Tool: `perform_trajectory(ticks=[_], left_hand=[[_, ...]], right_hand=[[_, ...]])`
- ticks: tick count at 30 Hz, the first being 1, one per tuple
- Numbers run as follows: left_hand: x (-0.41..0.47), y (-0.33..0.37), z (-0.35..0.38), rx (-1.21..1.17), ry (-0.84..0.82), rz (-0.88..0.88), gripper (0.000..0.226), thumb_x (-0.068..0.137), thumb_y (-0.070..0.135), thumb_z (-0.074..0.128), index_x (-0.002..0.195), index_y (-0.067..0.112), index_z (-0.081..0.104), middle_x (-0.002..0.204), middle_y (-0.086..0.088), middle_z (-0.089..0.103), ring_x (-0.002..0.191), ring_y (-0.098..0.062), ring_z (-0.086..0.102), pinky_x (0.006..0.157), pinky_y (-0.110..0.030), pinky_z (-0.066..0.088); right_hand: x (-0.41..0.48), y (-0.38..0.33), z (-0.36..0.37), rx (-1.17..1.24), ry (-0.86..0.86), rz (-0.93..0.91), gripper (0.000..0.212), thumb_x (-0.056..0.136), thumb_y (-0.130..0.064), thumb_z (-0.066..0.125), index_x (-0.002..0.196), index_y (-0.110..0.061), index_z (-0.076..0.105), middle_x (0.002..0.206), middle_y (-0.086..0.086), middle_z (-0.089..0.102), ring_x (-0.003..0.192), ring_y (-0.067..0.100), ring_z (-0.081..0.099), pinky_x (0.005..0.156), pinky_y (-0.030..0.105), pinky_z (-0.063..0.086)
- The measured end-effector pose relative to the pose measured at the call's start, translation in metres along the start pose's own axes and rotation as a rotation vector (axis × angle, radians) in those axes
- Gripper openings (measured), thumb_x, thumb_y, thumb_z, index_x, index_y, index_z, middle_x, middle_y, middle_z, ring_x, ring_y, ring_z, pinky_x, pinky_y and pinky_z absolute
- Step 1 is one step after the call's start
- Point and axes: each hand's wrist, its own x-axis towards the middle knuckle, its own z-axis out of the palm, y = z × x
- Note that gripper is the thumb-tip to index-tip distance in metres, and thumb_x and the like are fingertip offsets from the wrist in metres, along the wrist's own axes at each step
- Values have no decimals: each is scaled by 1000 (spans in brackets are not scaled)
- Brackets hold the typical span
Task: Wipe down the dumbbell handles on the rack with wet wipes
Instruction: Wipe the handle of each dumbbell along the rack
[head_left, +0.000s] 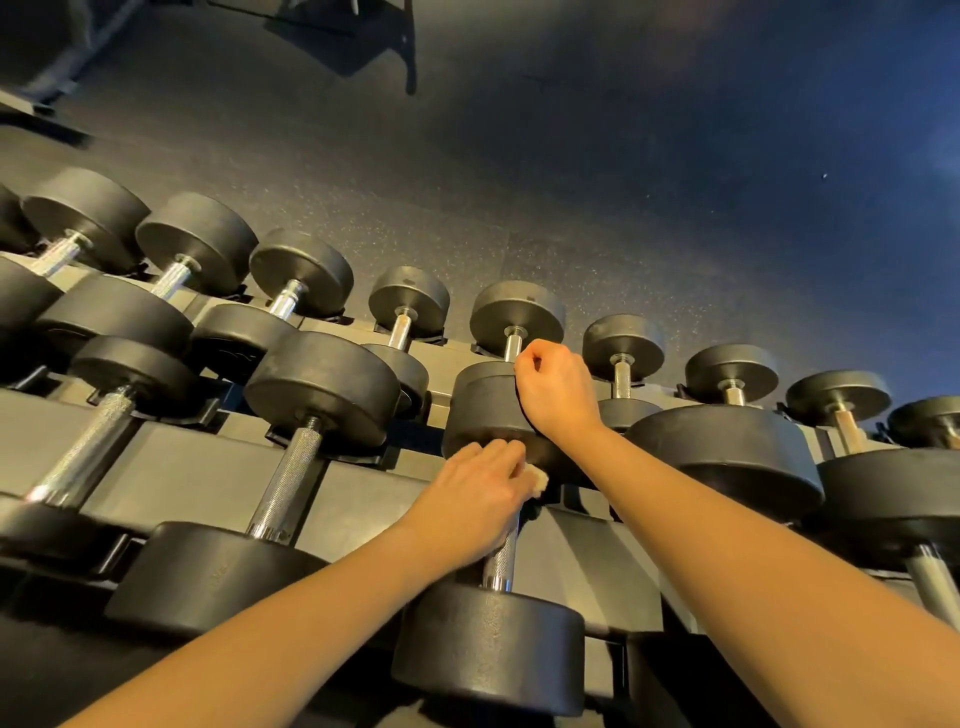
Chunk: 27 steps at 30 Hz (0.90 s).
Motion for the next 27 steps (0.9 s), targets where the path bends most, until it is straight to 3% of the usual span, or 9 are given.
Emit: perform_trajectory(ticks=[4, 6, 9, 13, 15, 17, 21, 25, 27], left_hand=[[-6, -2, -2, 30, 25, -56, 24, 96, 33, 64, 115, 18, 66, 100, -1, 55, 87, -17, 52, 70, -30, 41], [-12, -9, -5, -128, 37, -232, 21, 99, 34, 62, 110, 20, 72, 95, 5, 59, 83, -10, 55, 71, -26, 48], [-17, -10, -5, -670, 63, -684, 12, 97, 29, 69, 101, 26, 80, 89, 15, 70, 83, 2, 63, 77, -12, 50], [-2, 5, 1, -1482, 13, -1238, 22, 103, 13, 56, 96, 5, 76, 84, -15, 75, 74, -19, 70, 69, -25, 56], [3, 5, 3, -1823, 15, -1380, 23, 103, 7, 48, 109, -2, 68, 94, -18, 77, 77, -24, 76, 69, -31, 62], [3, 1, 2, -2025, -38, -1403, 28, 104, 8, 44, 119, -6, 64, 108, -24, 75, 87, -29, 77, 76, -37, 64], [0, 0, -2, -1882, -217, -1342, 32, 107, 17, 45, 120, 2, 70, 111, -18, 76, 91, -24, 77, 76, -36, 62], [-1, 4, -3, -1774, -191, -1338, 29, 106, 18, 50, 115, 5, 74, 107, -12, 78, 92, -23, 74, 78, -34, 59], [1, 4, -4, -1715, -163, -1358, 28, 104, 16, 52, 115, 3, 75, 104, -11, 77, 87, -21, 69, 77, -33, 56]], right_hand=[[-10, -8, -8, -39, 64, -11, 22, 105, -24, 45, 98, -16, 64, 84, 2, 66, 76, 18, 63, 69, 41, 57], [-28, -13, -16, -29, 173, -96, 15, 103, -20, 49, 105, -16, 63, 96, 0, 63, 89, 16, 59, 75, 33, 51], [-71, -12, -30, 39, 195, -163, 8, 99, -17, 52, 99, -19, 60, 90, -6, 59, 85, 12, 54, 69, 29, 44], [-116, 13, -40, -16, -57, 126, 15, 97, -17, 52, 94, -24, 64, 78, -9, 63, 73, 8, 59, 61, 26, 42], [-120, 28, -41, -58, -145, 234, 17, 97, -15, 53, 95, -26, 66, 85, -6, 67, 79, 13, 63, 66, 28, 47], [-118, 32, -37, 130, -269, 426, 19, 98, -11, 53, 92, -20, 69, 88, 2, 71, 78, 19, 66, 68, 30, 53], [-114, 23, -22, 529, -442, 832, 28, 104, -8, 43, 84, -7, 62, 69, 8, 61, 58, 21, 56, 57, 31, 51], [-117, 26, -5, 919, -456, 1043, 22, 102, -8, 52, 114, 3, 67, 107, 22, 73, 93, 35, 73, 91, 50, 59], [-117, 28, 2, 1011, -418, 1070, 23, 101, -7, 57, 121, 1, 66, 108, 21, 73, 100, 33, 73, 93, 48, 59]])
